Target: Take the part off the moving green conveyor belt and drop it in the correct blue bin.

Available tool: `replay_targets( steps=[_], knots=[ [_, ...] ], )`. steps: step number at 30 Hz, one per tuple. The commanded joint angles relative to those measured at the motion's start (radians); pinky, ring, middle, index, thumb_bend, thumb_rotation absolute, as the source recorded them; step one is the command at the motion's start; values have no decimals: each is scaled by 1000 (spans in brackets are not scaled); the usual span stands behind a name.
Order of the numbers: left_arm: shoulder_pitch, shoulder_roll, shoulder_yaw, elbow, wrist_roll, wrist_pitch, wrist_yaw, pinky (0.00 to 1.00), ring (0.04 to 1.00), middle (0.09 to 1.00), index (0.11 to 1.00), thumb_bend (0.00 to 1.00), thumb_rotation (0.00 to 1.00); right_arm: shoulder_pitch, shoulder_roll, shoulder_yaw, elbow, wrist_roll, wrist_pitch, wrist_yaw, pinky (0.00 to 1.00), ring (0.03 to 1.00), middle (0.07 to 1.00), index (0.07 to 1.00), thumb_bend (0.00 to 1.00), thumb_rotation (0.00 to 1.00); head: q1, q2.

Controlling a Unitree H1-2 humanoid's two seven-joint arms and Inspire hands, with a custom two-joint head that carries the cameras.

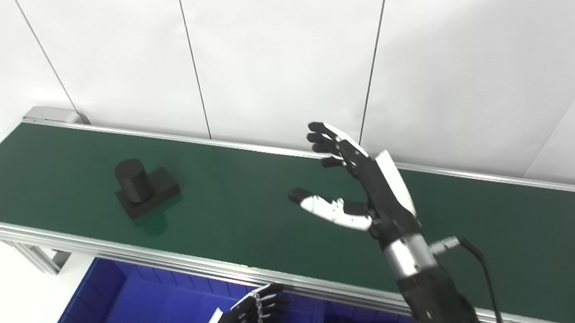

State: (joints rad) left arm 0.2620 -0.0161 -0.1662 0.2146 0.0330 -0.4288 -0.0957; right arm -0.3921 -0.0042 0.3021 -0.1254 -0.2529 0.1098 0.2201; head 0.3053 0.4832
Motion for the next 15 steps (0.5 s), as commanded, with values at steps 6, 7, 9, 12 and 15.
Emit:
replay_targets(
  steps=[6,7,9,12,15],
  knots=[
    [-7,1,-20,-28,11,-41,21,697,749,779,821,859,599,-123,67,46,94,-45,-25,-13,725,799,815,860,658,427,3,2],
    [-7,2,-23,-28,11,-41,23,698,749,779,821,859,602,-132,73,51,107,-47,-26,-12,728,801,816,862,657,407,3,2],
    [-7,4,-26,-28,12,-41,26,701,750,779,823,859,605,-152,86,61,138,-46,-30,-7,745,811,817,864,653,374,3,2],
    [-7,6,-29,-28,11,-41,28,700,751,780,823,863,608,-178,105,67,194,-34,-42,-2,757,816,825,868,650,339,3,2],
    [-5,6,-34,-30,10,-41,29,699,750,780,824,871,613,-209,118,89,253,-63,-40,-8,746,813,832,868,654,339,2,2]
  ],
)
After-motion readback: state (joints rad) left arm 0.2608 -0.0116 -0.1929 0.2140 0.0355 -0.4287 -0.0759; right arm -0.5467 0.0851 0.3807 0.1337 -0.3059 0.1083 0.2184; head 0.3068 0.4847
